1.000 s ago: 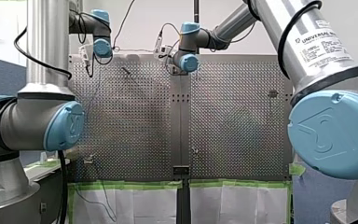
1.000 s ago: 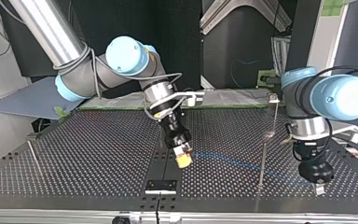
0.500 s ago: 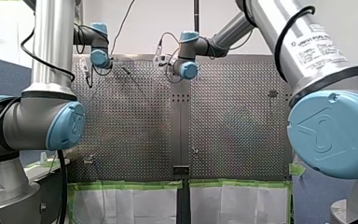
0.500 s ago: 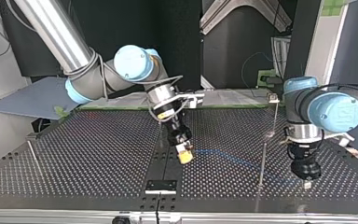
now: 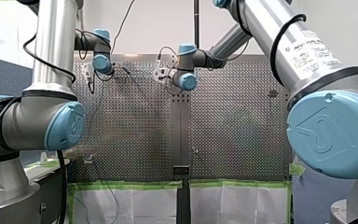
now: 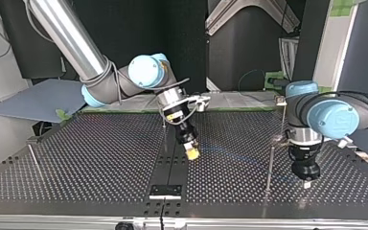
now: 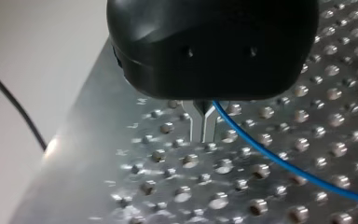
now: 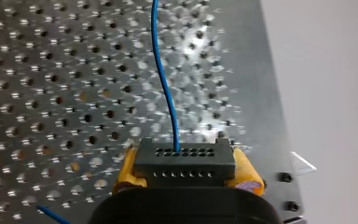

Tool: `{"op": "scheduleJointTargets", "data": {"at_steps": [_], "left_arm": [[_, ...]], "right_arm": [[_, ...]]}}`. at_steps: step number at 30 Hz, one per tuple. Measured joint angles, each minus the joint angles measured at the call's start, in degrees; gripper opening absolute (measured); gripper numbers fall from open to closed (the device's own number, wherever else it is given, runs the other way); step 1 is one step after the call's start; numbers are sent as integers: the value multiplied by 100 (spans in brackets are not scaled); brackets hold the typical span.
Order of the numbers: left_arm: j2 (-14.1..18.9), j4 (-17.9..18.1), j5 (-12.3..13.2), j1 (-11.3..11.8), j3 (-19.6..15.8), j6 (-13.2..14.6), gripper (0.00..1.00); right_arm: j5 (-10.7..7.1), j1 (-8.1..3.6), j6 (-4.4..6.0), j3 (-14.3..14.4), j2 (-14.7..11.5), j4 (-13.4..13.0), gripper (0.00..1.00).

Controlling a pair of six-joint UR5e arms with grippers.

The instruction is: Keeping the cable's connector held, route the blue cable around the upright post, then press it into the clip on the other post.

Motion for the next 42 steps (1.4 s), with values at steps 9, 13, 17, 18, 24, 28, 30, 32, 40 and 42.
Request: {"op": "scheduleJointTargets", "data": {"at_steps": [9, 13, 17, 18, 24, 28, 30, 32, 40, 42], "left_arm": [[-227, -267, 63, -144, 0, -307, 0], [-254, -413, 55, -190, -4, -545, 0], [-256, -506, 50, -215, -5, -714, 8], [-257, -528, 45, -221, -6, -727, 16], [-258, -769, -163, -253, -9, -616, 73], [-259, -865, -257, -274, -9, -528, 97], [-261, -885, -266, -285, -9, -512, 100], [-269, -895, -262, -296, -8, -510, 100], [-631, -916, 57, -386, -9, -439, 100], [-722, -895, 98, -407, -9, -425, 100]], "right_arm": [[4, 34, -62, 0, 141, 69, 0], [5, 41, -83, 3, 163, 98, 0], [5, 48, -90, 25, 185, 116, 0], [5, 50, -92, 28, 197, 130, 0], [5, 60, -159, 34, 345, 287, 0], [4, 82, -191, 38, 460, 331, 0], [9, 94, -203, 40, 513, 343, 0], [22, 104, -218, 54, 559, 345, 0], [146, 110, -325, 180, 734, 344, 0], [200, 94, -346, 255, 765, 331, 0]]}}
